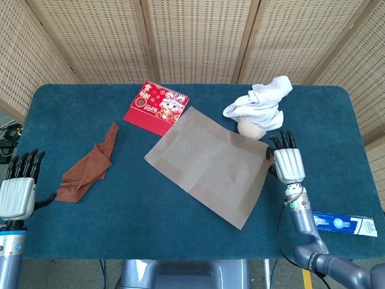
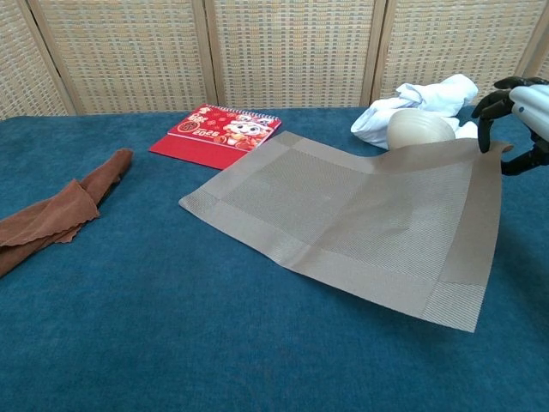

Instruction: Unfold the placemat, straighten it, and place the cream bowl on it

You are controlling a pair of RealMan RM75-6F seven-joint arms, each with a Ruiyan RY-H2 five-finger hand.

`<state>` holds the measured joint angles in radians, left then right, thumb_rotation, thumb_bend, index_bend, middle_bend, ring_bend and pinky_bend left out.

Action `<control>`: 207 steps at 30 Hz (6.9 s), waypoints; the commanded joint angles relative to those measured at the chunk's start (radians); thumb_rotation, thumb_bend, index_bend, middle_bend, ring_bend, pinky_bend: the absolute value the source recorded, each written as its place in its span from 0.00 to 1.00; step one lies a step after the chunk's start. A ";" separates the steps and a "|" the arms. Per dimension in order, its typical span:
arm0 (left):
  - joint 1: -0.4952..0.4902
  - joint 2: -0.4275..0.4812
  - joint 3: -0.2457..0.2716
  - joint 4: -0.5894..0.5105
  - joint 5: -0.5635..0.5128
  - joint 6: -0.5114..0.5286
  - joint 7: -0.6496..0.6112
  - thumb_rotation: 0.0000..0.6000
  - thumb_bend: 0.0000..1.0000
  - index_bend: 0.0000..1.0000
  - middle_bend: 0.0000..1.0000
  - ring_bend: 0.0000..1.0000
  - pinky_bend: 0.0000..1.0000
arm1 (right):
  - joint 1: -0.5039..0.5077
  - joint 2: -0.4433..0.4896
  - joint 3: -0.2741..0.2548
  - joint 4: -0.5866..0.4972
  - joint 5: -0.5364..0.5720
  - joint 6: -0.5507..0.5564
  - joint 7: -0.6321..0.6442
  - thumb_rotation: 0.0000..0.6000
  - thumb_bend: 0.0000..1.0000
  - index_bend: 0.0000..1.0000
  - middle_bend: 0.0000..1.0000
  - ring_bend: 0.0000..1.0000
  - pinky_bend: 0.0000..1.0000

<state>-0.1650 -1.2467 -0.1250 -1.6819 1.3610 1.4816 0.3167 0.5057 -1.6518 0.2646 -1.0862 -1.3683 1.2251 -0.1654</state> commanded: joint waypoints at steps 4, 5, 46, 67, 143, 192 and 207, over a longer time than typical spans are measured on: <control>-0.003 -0.004 0.000 0.006 -0.008 -0.007 0.006 1.00 0.12 0.00 0.00 0.00 0.00 | 0.020 0.021 0.011 0.033 0.016 -0.018 -0.013 1.00 0.58 0.67 0.32 0.01 0.00; -0.004 -0.005 0.000 0.007 -0.009 -0.008 0.007 1.00 0.12 0.00 0.00 0.00 0.00 | 0.022 0.025 0.013 0.039 0.020 -0.021 -0.013 1.00 0.58 0.67 0.32 0.01 0.00; 0.002 0.000 0.012 -0.005 0.017 0.012 0.003 1.00 0.12 0.00 0.00 0.00 0.00 | -0.099 0.179 -0.036 -0.130 0.041 0.116 0.032 1.00 0.27 0.13 0.00 0.00 0.00; -0.002 -0.013 0.018 0.013 0.033 0.008 0.008 1.00 0.12 0.00 0.00 0.00 0.00 | -0.329 0.264 -0.189 -0.229 -0.128 0.373 0.215 1.00 0.24 0.09 0.00 0.00 0.00; -0.676 -0.736 -0.066 0.833 -0.035 -0.534 0.127 1.00 0.17 0.21 0.00 0.00 0.00 | -0.364 0.310 -0.073 -0.216 -0.073 0.344 0.413 1.00 0.24 0.09 0.00 0.00 0.00; -0.669 -0.808 -0.028 0.943 0.031 -0.443 0.052 1.00 0.58 0.63 0.00 0.00 0.00 | -0.365 0.314 -0.073 -0.227 -0.084 0.340 0.433 1.00 0.24 0.10 0.00 0.00 0.00; -0.505 -0.625 0.084 0.692 0.074 -0.325 0.125 1.00 0.58 0.63 0.00 0.00 0.00 | -0.368 0.315 -0.091 -0.256 -0.123 0.362 0.411 1.00 0.24 0.10 0.00 0.00 0.00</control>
<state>-0.7058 -1.9081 -0.0664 -0.9425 1.4303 1.1340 0.4138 0.1384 -1.3374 0.1746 -1.3398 -1.4890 1.5847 0.2470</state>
